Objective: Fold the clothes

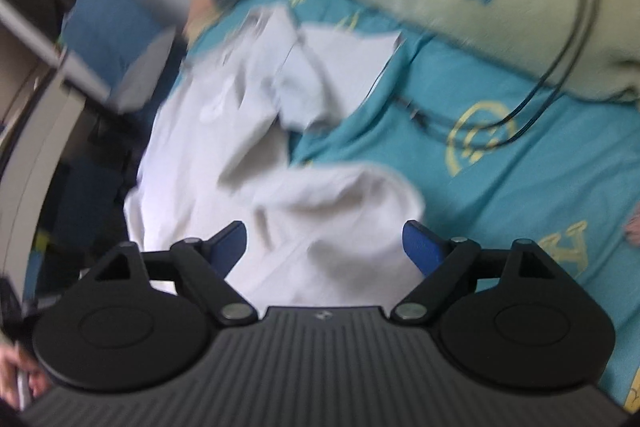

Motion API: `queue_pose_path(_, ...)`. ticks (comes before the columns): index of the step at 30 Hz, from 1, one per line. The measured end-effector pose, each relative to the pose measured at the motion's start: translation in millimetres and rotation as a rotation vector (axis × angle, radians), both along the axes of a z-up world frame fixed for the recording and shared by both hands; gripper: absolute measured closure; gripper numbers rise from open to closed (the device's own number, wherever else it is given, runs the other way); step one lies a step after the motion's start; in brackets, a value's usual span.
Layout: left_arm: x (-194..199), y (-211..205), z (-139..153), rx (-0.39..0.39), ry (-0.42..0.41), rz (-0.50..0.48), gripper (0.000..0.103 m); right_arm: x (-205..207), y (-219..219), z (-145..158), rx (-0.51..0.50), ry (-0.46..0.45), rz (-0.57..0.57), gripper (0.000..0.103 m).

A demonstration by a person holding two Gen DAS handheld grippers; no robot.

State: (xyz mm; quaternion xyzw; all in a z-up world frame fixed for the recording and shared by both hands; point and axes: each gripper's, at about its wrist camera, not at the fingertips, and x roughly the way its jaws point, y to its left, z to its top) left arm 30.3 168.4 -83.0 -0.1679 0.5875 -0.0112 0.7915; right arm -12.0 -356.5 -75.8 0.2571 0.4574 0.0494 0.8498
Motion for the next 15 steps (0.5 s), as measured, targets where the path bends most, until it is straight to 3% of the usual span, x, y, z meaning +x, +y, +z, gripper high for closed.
queue_pose_path(3, 5, -15, -6, 0.049, -0.008, -0.075, 0.026, 8, 22, -9, -0.117, 0.089, 0.1, 0.016)
queue_pose_path(6, 5, -27, -6, 0.035, -0.009, -0.162, 0.026, 17, 37, -25, -0.243, 0.204, 0.16, 0.017)
queue_pose_path(13, 1, -16, 15, -0.046, -0.064, -0.296, 0.026, 25, 45, -48, -0.308, 0.272, 0.235, 0.018)
queue_pose_path(15, 4, -6, 15, -0.054, -0.07, -0.33, 0.026, 26, 43, -51, -0.281, 0.267, 0.216, 0.034)
